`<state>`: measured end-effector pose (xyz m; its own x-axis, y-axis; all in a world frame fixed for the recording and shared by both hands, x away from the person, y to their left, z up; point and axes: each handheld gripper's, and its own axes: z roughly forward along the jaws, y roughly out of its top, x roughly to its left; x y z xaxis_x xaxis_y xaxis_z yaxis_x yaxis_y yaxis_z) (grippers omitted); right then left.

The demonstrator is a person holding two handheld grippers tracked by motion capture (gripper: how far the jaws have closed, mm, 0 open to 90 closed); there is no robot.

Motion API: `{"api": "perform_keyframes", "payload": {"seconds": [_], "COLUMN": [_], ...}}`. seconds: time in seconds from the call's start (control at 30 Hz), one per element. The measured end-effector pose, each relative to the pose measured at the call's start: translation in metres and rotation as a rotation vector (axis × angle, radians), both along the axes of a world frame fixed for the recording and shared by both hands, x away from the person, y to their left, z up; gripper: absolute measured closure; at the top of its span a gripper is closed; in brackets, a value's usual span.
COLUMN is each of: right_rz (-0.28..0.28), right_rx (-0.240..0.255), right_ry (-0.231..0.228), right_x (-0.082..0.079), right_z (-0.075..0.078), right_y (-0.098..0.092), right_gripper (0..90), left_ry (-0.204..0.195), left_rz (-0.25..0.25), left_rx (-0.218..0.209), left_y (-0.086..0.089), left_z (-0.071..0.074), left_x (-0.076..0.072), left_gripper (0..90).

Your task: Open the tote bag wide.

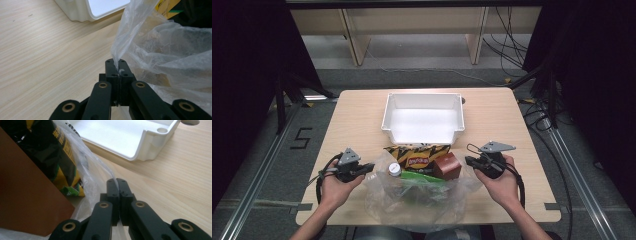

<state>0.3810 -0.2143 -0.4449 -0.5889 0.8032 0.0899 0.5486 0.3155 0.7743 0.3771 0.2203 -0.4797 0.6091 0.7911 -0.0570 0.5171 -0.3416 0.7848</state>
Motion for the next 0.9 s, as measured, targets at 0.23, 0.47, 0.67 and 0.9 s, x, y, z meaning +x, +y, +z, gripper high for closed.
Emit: {"api": "perform_keyframes", "payload": {"seconds": [0.23,0.47,0.67,0.9], "right_rz": [-0.027,-0.005,-0.025,-0.028], "right_rx": [-0.011,-0.041,-0.025,-0.03], "right_ry": [0.039,0.018,0.039,0.059], "right_x": [0.002,0.007,0.007,0.008], "right_z": [-0.007,-0.012,-0.013,-0.014], "right_y": [0.003,0.001,0.003,0.003], "right_gripper": [90.0,90.0,90.0,90.0], "left_ry": [0.017,0.043,0.051,0.053], "left_rz": [0.004,-0.007,-0.001,-0.003], "left_rx": [0.032,0.071,0.088,0.076], "left_y": [-0.001,0.001,0.001,0.0], "left_z": [-0.007,-0.011,-0.012,-0.014], "left_x": [0.004,0.006,0.007,0.008], "left_gripper": [89.2,89.2,89.1,88.7]}}
